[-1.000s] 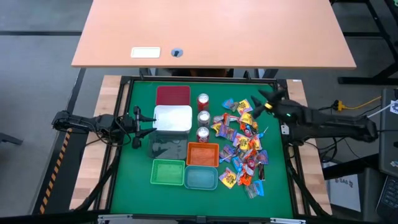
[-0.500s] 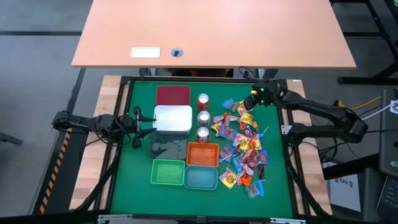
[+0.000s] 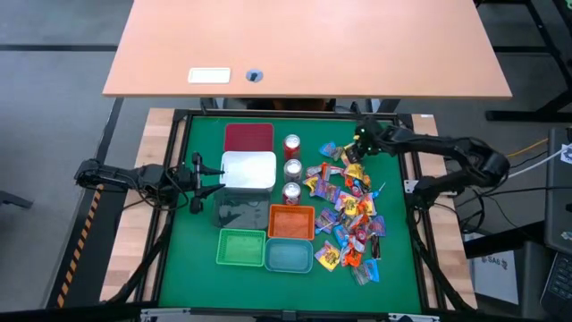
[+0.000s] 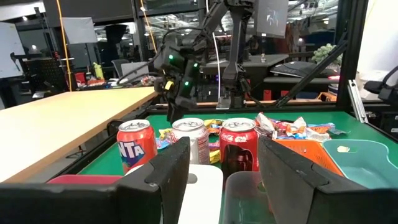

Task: Sort candy
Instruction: Put the yellow candy into the red bin

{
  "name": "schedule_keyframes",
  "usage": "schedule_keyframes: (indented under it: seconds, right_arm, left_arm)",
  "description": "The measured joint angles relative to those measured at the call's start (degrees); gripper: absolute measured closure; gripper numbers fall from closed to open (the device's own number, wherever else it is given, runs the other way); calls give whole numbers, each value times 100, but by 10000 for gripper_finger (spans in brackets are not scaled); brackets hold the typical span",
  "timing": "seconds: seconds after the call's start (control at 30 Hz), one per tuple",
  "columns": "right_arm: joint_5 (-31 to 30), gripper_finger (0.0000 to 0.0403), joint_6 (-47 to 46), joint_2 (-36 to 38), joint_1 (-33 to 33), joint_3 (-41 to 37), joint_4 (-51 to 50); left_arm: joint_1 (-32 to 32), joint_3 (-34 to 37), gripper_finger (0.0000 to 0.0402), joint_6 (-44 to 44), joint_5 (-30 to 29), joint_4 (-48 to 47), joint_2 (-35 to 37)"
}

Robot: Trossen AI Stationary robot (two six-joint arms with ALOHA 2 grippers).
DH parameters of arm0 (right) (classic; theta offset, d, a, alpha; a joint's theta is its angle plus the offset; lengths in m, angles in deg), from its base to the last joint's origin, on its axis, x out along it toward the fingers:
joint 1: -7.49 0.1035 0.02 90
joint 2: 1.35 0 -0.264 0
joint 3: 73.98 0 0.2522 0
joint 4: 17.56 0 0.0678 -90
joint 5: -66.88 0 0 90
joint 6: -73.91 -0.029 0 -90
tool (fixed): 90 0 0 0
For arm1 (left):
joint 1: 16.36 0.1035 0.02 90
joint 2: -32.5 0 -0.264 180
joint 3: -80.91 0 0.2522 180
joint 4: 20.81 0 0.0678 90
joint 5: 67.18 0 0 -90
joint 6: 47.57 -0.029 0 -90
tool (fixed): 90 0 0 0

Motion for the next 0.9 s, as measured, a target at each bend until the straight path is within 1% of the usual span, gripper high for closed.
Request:
schedule_keyframes:
  seconds: [0.1, 0.37, 0.47, 0.6, 0.9]
  right_arm:
    - [7, 178, 0, -156, 0, 0, 14]
    - [310, 179, 0, -463, 0, 11, 52]
    - [394, 193, -2, -492, 0, 15, 62]
    - [497, 239, 0, -496, 0, 15, 109]
    - [640, 375, 2, -503, 4, 11, 146]
  left_arm:
    - [0, 0, 224, 0, 0, 0, 0]
    - [0, -1, 224, 0, 0, 0, 0]
    - [0, 0, 224, 0, 0, 0, 0]
    - [0, 0, 224, 0, 0, 0, 0]
    - [0, 0, 224, 0, -1, -2, 0]
